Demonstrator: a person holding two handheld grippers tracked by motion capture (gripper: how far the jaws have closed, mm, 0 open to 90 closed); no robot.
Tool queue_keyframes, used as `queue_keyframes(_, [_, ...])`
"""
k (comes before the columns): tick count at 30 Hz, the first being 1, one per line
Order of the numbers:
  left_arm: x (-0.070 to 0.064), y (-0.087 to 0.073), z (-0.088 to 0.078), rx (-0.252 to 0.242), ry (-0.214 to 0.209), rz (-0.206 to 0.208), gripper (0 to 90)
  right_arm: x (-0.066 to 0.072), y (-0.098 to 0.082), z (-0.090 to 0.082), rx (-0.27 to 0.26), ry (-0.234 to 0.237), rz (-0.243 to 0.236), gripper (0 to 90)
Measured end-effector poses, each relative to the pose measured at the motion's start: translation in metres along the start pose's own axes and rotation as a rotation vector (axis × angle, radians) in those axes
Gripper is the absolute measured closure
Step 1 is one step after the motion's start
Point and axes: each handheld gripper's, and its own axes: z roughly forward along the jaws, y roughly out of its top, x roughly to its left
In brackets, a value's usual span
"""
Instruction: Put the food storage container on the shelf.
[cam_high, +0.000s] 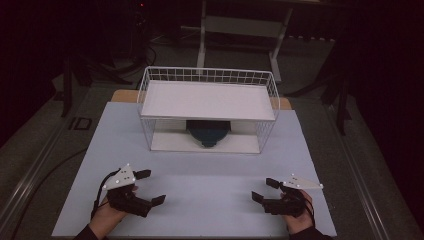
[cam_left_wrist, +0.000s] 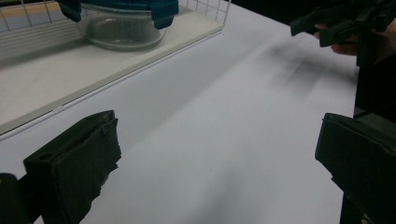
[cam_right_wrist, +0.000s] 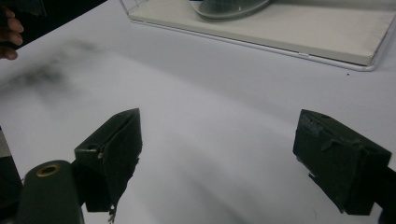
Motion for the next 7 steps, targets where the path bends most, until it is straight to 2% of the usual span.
queue_keyframes(7, [-0.0023, 0.0003, 0.0032, -0.005, -0.019, 0.003, 0.0, -0.0025, -0.0009, 0.0006, 0.0, 0.005, 0.02, 15.3])
